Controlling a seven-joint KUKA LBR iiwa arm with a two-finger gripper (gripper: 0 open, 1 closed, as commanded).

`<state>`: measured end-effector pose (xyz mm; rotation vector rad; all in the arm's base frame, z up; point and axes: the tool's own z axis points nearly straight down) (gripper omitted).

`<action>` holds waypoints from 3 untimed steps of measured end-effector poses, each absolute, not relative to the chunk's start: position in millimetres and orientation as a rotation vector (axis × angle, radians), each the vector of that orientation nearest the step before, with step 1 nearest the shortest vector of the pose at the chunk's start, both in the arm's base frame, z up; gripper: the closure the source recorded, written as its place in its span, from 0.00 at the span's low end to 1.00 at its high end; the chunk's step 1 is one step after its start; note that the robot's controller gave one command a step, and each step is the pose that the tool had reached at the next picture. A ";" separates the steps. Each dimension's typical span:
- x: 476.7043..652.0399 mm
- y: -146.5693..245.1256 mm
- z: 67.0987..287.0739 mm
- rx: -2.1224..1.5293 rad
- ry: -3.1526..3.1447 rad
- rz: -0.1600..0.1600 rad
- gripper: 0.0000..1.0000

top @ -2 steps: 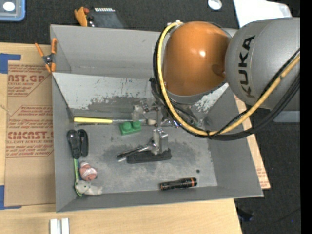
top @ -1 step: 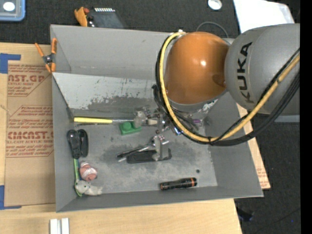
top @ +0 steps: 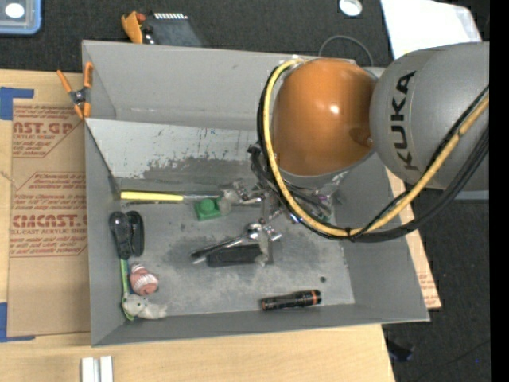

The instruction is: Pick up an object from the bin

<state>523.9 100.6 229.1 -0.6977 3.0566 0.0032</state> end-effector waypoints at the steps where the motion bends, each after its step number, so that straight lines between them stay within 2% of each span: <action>1: 522.8 122.2 254.0 -1.192 2.896 0.002 0.00; 2: 533.5 109.2 225.4 -1.122 2.911 0.001 0.00; 3: 545.5 104.6 170.2 -1.222 2.875 0.002 0.00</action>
Offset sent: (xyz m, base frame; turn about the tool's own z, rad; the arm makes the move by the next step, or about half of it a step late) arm 0.0301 -0.0588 -0.1272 -0.0933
